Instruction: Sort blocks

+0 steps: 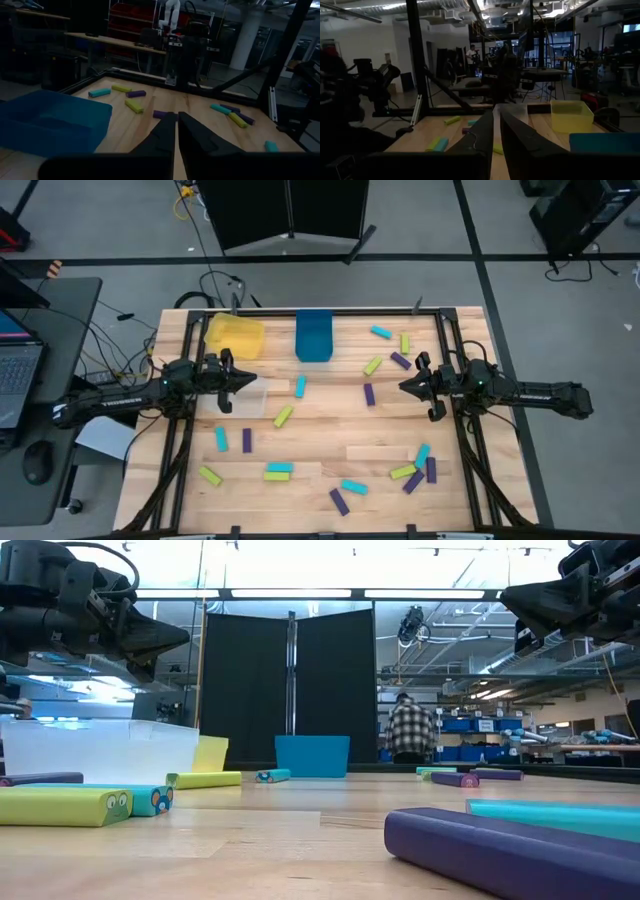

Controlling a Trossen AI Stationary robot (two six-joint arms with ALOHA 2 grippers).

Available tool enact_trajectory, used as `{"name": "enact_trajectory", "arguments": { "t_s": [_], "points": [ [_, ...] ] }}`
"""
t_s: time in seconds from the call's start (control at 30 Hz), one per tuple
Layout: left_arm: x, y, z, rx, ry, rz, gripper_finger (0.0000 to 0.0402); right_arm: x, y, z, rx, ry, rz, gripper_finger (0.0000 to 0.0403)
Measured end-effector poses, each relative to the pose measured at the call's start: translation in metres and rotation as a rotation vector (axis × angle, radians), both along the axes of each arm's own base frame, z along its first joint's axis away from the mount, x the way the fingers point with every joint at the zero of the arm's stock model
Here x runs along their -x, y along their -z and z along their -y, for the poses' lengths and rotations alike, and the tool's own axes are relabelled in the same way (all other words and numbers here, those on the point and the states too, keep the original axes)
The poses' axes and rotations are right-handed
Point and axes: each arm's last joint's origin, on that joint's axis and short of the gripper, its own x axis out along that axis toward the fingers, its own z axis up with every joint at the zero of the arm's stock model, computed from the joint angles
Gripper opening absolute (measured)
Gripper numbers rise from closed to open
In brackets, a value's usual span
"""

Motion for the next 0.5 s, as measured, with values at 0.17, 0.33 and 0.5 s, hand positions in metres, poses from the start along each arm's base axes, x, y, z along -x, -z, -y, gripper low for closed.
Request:
{"name": "enact_trajectory", "arguments": {
  "t_s": [0.17, 0.33, 0.5],
  "points": [
    [0.0, 0.0, 0.0, 0.0, 0.0, 0.0, 0.003, 0.0, 0.0, 0.0, 0.0, 0.0, 0.0, 0.0046],
    [0.001, -0.009, 0.0, 0.008, 0.012, 0.094, 0.003, 0.002, -0.011, 0.0, -0.02, -0.004, 0.114, 0.0046],
    [0.005, -0.027, 0.002, 0.178, 0.067, 0.302, 0.003, 0.015, -0.038, -0.002, -0.039, -0.033, 0.418, 0.0046]
  ]
}}
